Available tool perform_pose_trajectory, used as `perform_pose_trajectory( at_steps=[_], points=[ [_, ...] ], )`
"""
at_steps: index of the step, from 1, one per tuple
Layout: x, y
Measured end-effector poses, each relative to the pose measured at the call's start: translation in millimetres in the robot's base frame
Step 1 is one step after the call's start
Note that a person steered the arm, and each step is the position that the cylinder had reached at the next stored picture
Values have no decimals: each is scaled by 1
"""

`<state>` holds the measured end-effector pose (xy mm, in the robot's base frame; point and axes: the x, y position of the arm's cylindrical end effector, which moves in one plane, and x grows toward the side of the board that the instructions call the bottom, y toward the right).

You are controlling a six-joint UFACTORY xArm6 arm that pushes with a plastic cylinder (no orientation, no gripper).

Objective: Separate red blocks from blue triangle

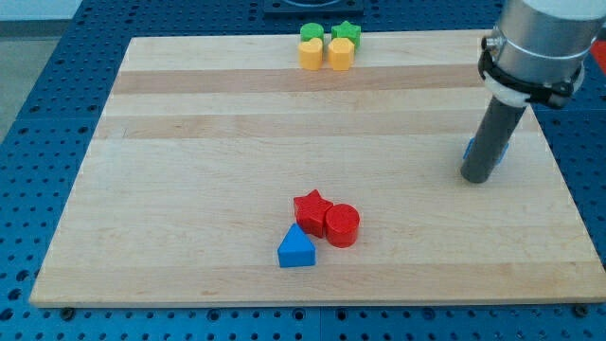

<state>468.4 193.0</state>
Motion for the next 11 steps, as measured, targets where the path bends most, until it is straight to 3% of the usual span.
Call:
perform_pose_trajectory(
  at_steps=[2, 4, 7, 11],
  points=[
    [-23, 12],
    [22, -11],
    [91, -93],
    [74, -222]
  ],
)
